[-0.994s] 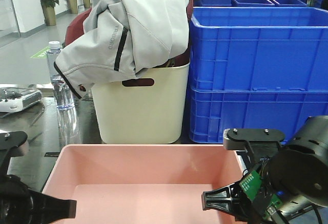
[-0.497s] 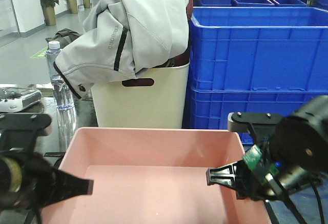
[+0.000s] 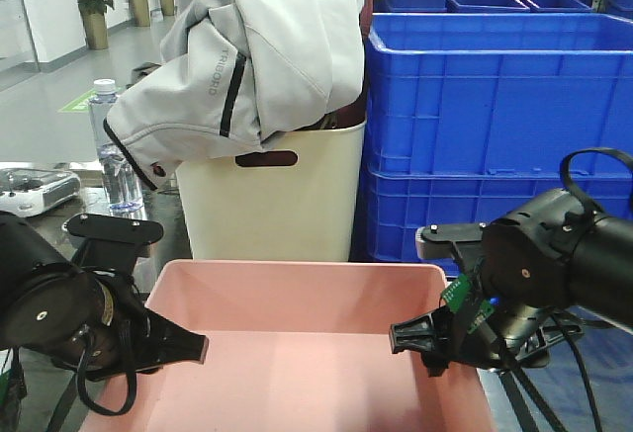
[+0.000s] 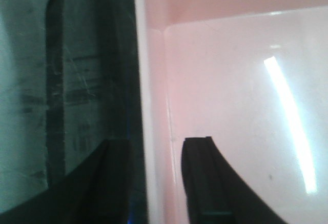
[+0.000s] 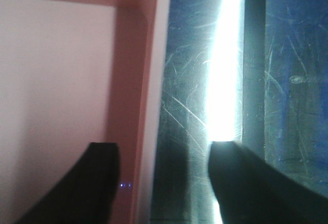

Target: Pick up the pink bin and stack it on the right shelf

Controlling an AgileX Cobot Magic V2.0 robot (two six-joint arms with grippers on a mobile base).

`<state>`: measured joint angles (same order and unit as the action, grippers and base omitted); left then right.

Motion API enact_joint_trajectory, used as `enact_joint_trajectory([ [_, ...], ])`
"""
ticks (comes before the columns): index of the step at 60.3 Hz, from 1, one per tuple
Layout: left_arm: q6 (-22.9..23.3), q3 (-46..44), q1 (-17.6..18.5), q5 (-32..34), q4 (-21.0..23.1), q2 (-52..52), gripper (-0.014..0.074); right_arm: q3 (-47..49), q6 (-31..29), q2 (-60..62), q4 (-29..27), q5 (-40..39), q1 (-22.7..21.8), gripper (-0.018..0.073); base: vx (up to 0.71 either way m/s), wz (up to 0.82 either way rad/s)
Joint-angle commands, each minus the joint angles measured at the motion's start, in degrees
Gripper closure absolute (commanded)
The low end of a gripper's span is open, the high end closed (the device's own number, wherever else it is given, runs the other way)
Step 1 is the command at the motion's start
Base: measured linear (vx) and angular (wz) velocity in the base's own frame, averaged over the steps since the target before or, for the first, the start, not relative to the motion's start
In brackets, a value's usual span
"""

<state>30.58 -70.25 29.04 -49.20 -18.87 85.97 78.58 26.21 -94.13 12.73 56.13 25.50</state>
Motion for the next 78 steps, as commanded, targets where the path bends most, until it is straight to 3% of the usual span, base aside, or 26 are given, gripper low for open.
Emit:
enact_joint_trajectory([
  [1,-2.2,-2.1,-0.1,1.6,1.4,-3.8,0.0110,2.0,-1.1,5.2,1.7,-2.5,-0.3,-0.0016,0.00,0.00],
  [9,-8.4,-2.1,0.1,0.0,5.9,-9.3,0.0092,1.0,-4.7,12.1,1.8,-2.6,1.5,-0.0046,0.00,0.00],
  [18,-20.4,-0.9,0.1,-3.8,11.6,-19.1,0.0093,-5.7,-8.8,22.9,2.1,-4.2,5.1,-0.0034,0.00,0.00],
  [28,-31.0,7.6,0.1,-3.0,18.9,-32.2,0.0093,-17.1,-9.6,37.1,2.1,-7.8,8.7,-0.0025,0.00,0.00],
  [37,-39.7,17.7,0.1,1.3,25.4,-45.2,0.0093,-26.5,-11.9,48.6,1.8,-9.2,9.3,-0.0025,0.00,0.00],
  [49,-44.9,28.2,0.1,2.7,29.3,-57.8,0.0094,-37.4,-19.1,60.9,1.2,-7.4,9.3,-0.0013,0.00,0.00],
  [55,-45.4,32.0,0.1,2.8,29.3,-61.1,0.0134,-41.7,-21.9,64.4,-1.7,-7.0,9.3,0.0060,0.00,0.00],
  [62,-45.8,35.3,0.1,3.4,29.3,-62.5,0.0266,-44.8,-24.2,66.0,-5.7,-7.3,9.3,0.0235,0.00,0.00],
  [78,-45.7,37.0,0.1,1.8,29.3,-62.3,0.0514,-45.1,-24.1,65.8,-5.6,-6.4,9.3,0.0575,0.00,0.00],
])
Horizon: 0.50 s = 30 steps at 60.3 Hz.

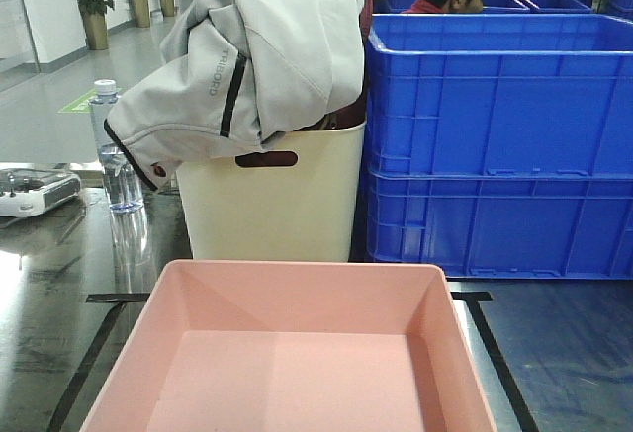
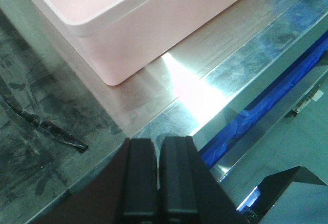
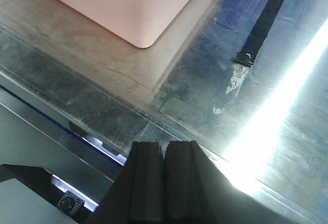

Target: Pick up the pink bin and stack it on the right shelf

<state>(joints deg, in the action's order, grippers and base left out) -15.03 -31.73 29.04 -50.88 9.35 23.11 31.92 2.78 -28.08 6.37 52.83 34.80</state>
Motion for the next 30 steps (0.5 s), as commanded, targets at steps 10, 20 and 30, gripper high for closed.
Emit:
enact_joint_trajectory([
  [10,-0.1,-1.5,0.1,3.5,1.0,0.6,0.0580,1.6,-0.6,-0.3,0.8,-3.1,0.0,0.0574,0.00,0.00],
  [20,-0.1,-1.5,0.1,3.7,1.0,0.3,0.0588,1.6,-0.6,-0.3,0.8,-3.1,0.0,0.0571,0.00,0.00],
  [30,-1.2,-0.6,-3.6,6.6,0.8,-4.9,0.0587,1.6,-0.6,-0.3,0.8,-3.1,0.0,0.0571,0.00,0.00],
])
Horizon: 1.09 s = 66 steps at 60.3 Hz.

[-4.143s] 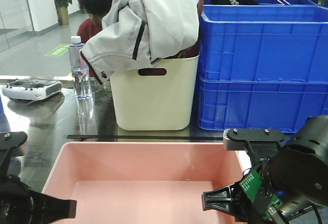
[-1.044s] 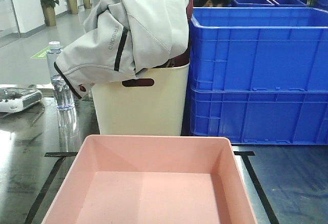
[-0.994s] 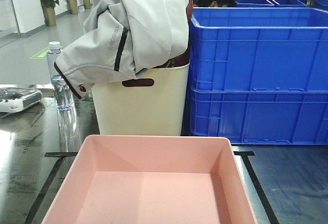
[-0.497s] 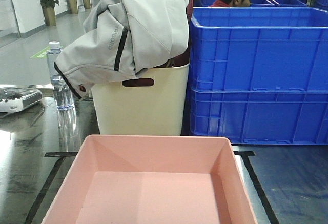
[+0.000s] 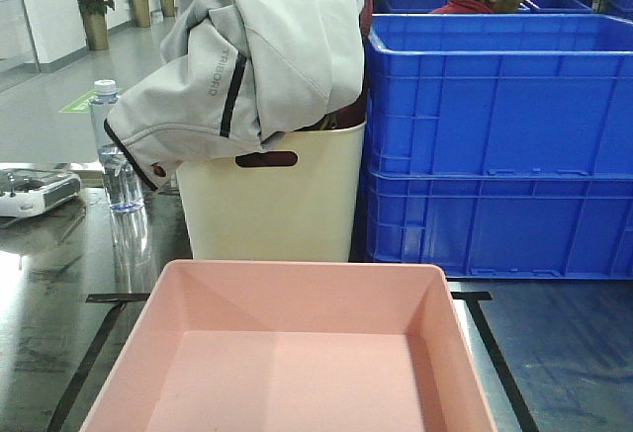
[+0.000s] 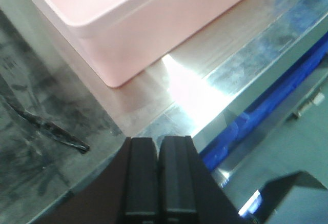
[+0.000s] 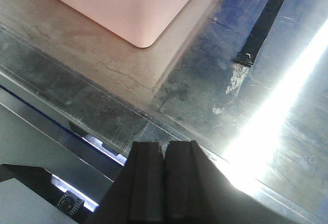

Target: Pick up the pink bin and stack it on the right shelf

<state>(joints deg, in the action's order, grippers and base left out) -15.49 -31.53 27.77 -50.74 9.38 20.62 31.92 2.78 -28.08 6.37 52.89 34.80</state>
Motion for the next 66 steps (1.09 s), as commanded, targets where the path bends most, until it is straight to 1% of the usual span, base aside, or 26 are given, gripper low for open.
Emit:
enact_joint_trajectory([
  [1,-0.7,0.0,-2.9,7.5,0.8,-3.1,0.0587,1.6,-0.6,-0.3,0.8,-3.1,0.0,0.0571,0.00,0.00],
  [9,-0.6,7.8,-10.7,20.5,1.1,-9.5,0.0587,1.6,-0.6,-0.3,0.8,-3.1,0.0,0.0571,0.00,0.00],
  [13,1.9,12.7,-14.4,26.9,1.1,-12.5,0.0592,1.6,-0.6,-0.3,0.8,-3.1,0.0,0.0571,0.00,0.00],
  [16,4.1,16.2,-16.9,30.5,1.0,-14.9,0.0596,1.6,-0.6,-0.3,0.8,-3.1,0.0,0.0571,0.00,0.00],
  [19,5.4,18.9,-18.3,32.8,0.9,-16.9,0.0596,1.6,-0.6,-0.3,0.8,-3.1,0.0,0.0571,0.00,0.00],
  [25,6.2,23.2,-19.9,36.7,0.7,-20.1,0.0596,1.6,-0.6,-0.3,0.8,-3.1,0.0,0.0571,0.00,0.00],
  [31,7.2,27.0,-20.3,40.4,0.6,-22.3,0.0596,1.6,-0.6,-0.3,0.8,-3.1,0.0,0.0571,0.00,0.00],
  [35,10.4,28.7,-20.6,42.0,-2.0,-22.3,0.0596,1.6,-0.6,-0.3,0.8,-3.1,0.0,0.0571,0.00,0.00],
  [39,15.5,29.5,-20.6,42.7,-5.7,-22.3,0.0596,1.6,-0.6,-0.3,0.9,-3.1,0.0,0.0569,0.00,0.00],
  [43,18.2,30.4,-20.8,43.8,-8.1,-22.3,0.0596,1.6,-0.6,-0.3,0.8,-3.1,0.0,0.0568,0.00,0.00],
  [47,18.4,32.1,-21.5,46.3,-8.4,-22.3,0.0596,1.6,-0.6,-0.3,0.8,-3.1,0.0,0.0568,0.00,0.00],
  [51,18.4,34.2,-22.8,50.7,-8.4,-22.3,0.0596,1.6,-0.6,-0.3,0.8,-3.1,0.0,0.0568,0.00,0.00],
  [55,18.4,34.0,-23.8,50.3,-8.4,-22.3,0.0596,1.6,-0.6,-0.3,0.8,-3.1,0.0,0.0568,0.00,0.00],
  [59,18.4,34.0,-24.6,52.6,-8.4,-22.3,0.0596,1.6,-0.6,-0.3,0.8,-3.1,0.0,0.0568,0.00,0.00],
  [66,18.4,34.0,-25.6,53.9,-8.4,-22.3,0.0596,1.6,-0.6,-0.3,0.8,-3.1,0.0,0.0568,0.00,0.00],
])
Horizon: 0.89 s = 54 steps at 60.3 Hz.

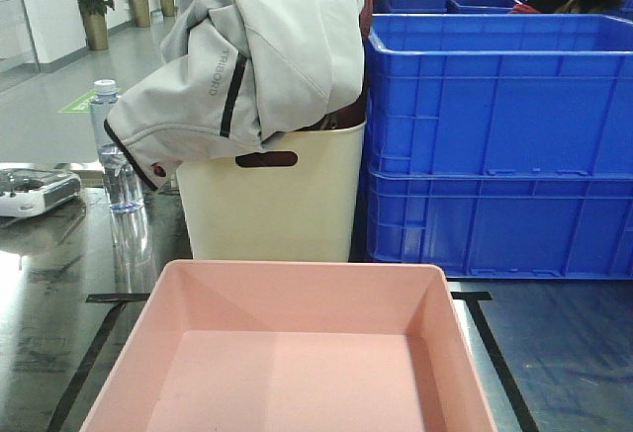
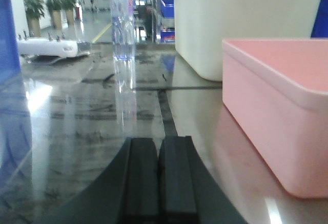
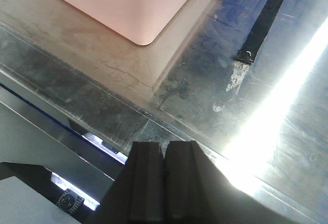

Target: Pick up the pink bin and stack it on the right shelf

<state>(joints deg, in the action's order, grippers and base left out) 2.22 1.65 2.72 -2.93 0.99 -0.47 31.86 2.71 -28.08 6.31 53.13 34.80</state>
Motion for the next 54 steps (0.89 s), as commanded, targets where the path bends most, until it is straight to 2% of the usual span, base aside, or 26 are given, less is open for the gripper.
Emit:
enact_joint_trajectory([
  [1,0.7,0.9,-0.6,6.1,0.0,-1.2,0.0596,1.6,-0.6,-0.3,0.9,-3.3,0.0,0.0568,0.00,0.00],
  [11,0.7,0.9,-1.7,7.3,0.0,-1.2,0.0596,1.6,-0.6,-0.3,0.9,-3.3,0.0,0.0568,0.00,0.00],
  [19,0.7,0.9,-4.4,7.2,0.0,-1.2,0.0595,1.6,-0.6,-0.3,0.9,-3.3,0.0,0.0568,0.00,0.00],
  [54,0.7,0.9,-4.5,7.2,0.0,-1.1,0.0594,1.6,-0.6,-0.3,0.9,-3.3,0.0,0.0568,0.00,0.00],
])
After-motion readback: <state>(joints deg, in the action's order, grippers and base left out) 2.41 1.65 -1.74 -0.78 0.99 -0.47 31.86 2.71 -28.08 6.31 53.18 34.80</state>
